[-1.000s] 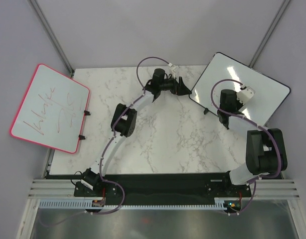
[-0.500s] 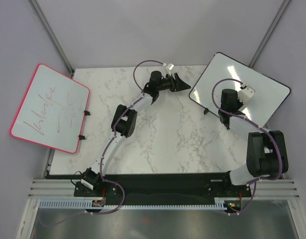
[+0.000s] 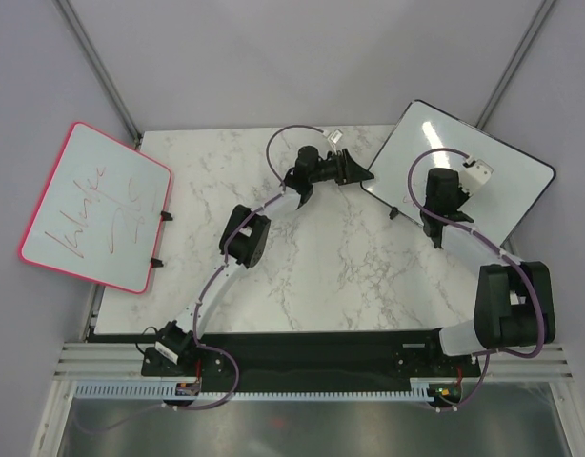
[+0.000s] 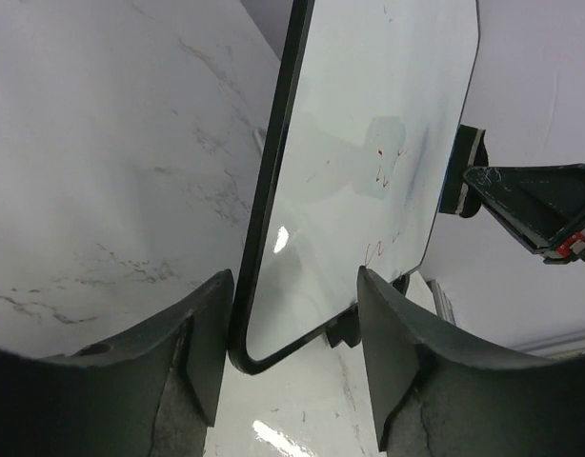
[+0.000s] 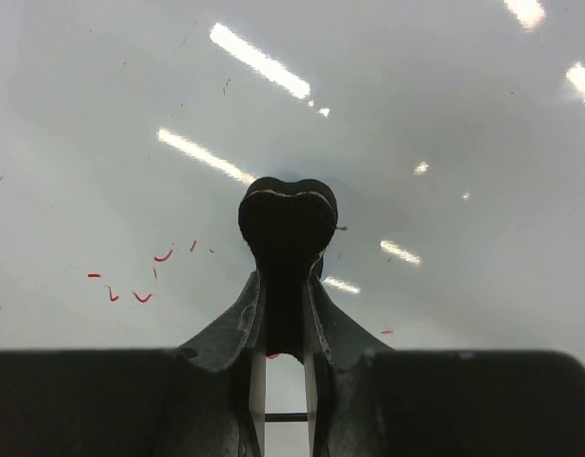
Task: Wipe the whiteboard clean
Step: Erase the whiteboard at the whiteboard stand.
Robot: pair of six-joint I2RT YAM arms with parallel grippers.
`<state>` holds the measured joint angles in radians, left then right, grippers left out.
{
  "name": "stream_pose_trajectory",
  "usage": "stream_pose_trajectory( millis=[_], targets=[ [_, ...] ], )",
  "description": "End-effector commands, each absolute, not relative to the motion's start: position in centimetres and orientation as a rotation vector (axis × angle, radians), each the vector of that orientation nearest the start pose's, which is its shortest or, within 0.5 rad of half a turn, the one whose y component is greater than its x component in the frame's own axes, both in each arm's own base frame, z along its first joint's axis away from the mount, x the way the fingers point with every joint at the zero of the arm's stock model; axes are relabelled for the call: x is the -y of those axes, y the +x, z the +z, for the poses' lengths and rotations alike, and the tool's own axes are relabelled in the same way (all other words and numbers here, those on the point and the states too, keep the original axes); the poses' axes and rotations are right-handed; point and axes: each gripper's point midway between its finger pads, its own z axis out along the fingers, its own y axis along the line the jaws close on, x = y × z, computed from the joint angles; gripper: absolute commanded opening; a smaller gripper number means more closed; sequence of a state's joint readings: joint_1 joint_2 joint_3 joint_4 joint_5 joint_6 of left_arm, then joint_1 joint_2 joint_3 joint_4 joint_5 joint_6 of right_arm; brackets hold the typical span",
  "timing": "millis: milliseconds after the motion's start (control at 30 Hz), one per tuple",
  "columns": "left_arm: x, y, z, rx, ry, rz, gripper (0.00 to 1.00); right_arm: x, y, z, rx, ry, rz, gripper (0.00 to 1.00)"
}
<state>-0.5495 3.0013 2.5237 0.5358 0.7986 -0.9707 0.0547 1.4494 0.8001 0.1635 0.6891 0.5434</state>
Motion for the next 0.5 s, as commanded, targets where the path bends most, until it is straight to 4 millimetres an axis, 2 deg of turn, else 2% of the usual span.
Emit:
stream_pose_trajectory(
  millis=[0, 133, 200, 333, 400, 467],
  targets=[
    [49.5, 51.1, 10.1, -1.685, 0.449, -1.788, 0.59, 7.7, 40.3, 15.9, -1.7, 0.865, -0.323, 0.0],
    [49.6, 50.3, 10.1, -1.675, 0.473, -1.819, 0.49, 7.6, 40.4, 15.9, -1.701, 0.865, -0.307, 0.0],
    [49.6, 50.0, 10.3, -1.654, 0.494, -1.831, 0.47, 7.3, 40.6, 16.0, -1.705, 0.859, -0.293, 0.0],
    [49.5, 49.8, 10.4, -1.642, 0.5, -1.835, 0.29, 6.7, 41.0, 16.0, -1.723, 0.82, -0.267, 0.0],
    [49.5, 49.8, 10.4, -1.636, 0.501, -1.838, 0.22, 5.8, 41.6, 16.5, -1.731, 0.753, -0.259, 0.0],
    [49.5, 49.8, 10.5, -1.627, 0.498, -1.841, 0.11, 4.9, 42.3, 16.7, -1.752, 0.667, -0.281, 0.0]
  ],
)
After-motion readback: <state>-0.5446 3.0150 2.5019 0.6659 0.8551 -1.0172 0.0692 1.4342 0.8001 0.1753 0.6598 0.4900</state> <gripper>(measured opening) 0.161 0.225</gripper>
